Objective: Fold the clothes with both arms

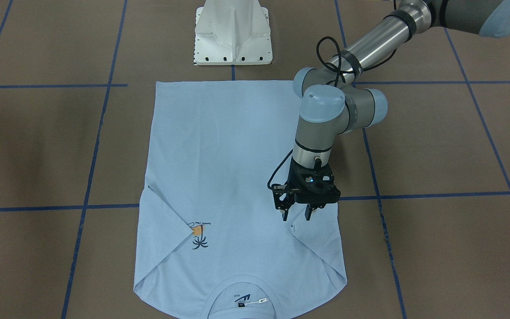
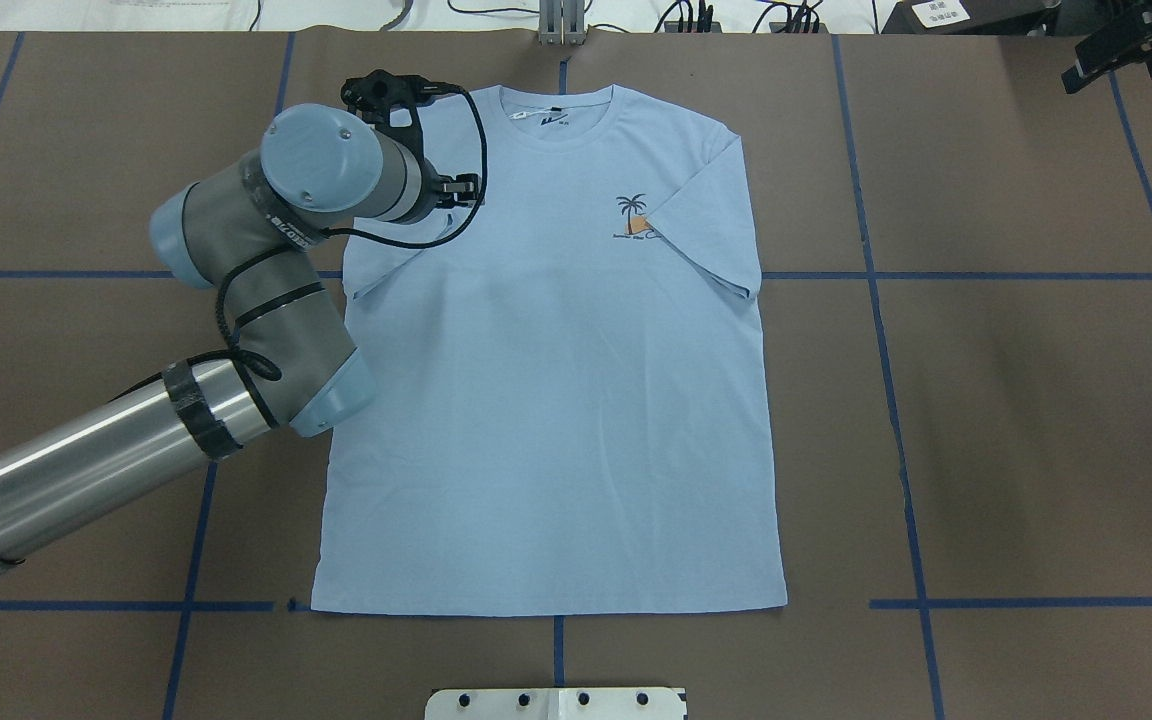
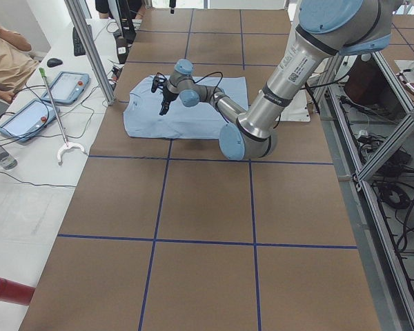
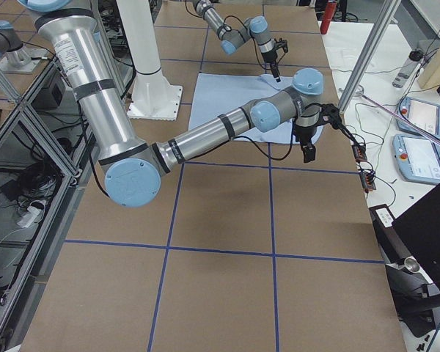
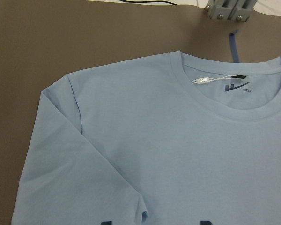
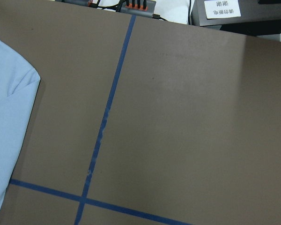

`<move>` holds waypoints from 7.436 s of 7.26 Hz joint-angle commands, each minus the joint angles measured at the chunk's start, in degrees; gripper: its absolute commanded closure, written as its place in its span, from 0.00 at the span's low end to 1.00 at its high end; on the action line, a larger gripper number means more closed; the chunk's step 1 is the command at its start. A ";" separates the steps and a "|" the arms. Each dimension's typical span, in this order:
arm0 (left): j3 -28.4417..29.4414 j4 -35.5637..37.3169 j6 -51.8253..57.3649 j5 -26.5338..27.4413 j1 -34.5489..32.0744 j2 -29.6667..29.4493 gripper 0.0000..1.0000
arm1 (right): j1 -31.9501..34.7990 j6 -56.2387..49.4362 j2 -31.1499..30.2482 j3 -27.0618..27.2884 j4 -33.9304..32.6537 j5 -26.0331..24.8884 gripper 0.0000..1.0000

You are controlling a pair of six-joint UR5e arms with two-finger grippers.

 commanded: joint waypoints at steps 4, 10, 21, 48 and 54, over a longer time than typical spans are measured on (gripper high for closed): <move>-30.09 4.70 -6.54 -0.62 9.78 18.54 0.00 | -23.65 42.97 -23.53 24.22 19.42 -15.20 0.00; -37.95 4.26 -26.30 11.04 27.52 31.83 0.26 | -64.22 78.37 -36.78 31.96 29.90 -53.04 0.14; -37.07 4.79 -28.28 11.43 34.50 37.63 0.44 | -66.00 81.13 -23.31 31.53 11.94 -55.25 0.12; -39.70 4.70 -27.66 15.91 32.66 36.32 1.00 | -79.54 95.81 -18.39 21.95 11.24 -70.63 0.96; -44.24 6.27 -26.53 14.16 32.40 36.49 1.00 | -79.36 94.23 -18.30 35.88 -7.54 -65.09 1.00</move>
